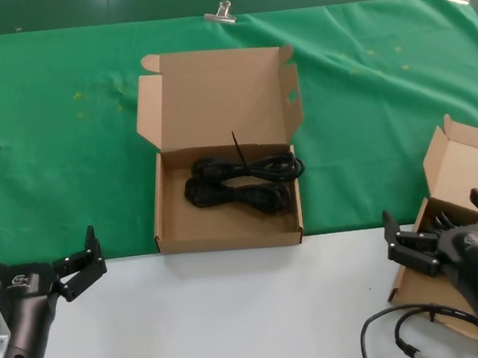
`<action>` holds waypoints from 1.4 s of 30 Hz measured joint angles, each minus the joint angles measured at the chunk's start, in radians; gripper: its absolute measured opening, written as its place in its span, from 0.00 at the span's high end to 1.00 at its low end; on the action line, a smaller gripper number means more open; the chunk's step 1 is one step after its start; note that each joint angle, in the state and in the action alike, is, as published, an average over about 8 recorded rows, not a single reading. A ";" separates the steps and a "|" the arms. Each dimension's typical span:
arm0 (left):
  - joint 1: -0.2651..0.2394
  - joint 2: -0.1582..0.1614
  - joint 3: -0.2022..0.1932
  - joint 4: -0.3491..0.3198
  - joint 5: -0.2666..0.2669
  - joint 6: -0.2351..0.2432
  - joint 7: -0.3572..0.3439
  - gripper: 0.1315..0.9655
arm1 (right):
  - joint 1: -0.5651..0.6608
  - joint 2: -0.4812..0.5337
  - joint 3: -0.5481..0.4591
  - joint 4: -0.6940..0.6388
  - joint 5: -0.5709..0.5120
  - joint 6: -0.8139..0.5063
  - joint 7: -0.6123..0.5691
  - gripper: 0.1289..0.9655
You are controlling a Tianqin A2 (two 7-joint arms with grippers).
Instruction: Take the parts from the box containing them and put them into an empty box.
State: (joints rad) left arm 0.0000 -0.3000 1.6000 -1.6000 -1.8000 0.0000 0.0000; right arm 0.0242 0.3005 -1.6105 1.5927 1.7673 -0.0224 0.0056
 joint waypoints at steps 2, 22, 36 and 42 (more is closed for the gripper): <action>0.000 0.000 0.000 0.000 0.000 0.000 0.000 0.00 | 0.000 0.000 0.000 0.000 0.000 0.000 0.000 0.00; 0.000 0.000 0.000 0.000 0.000 0.000 0.000 0.00 | 0.000 0.000 0.000 0.000 0.000 0.000 0.000 0.00; 0.000 0.000 0.000 0.000 0.000 0.000 0.000 0.00 | 0.000 0.000 0.000 0.000 0.000 0.000 0.000 0.00; 0.000 0.000 0.000 0.000 0.000 0.000 0.000 0.00 | 0.000 0.000 0.000 0.000 0.000 0.000 0.000 0.00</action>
State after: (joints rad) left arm 0.0000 -0.3000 1.6000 -1.6000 -1.8000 0.0000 0.0000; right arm 0.0242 0.3005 -1.6105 1.5927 1.7673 -0.0224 0.0056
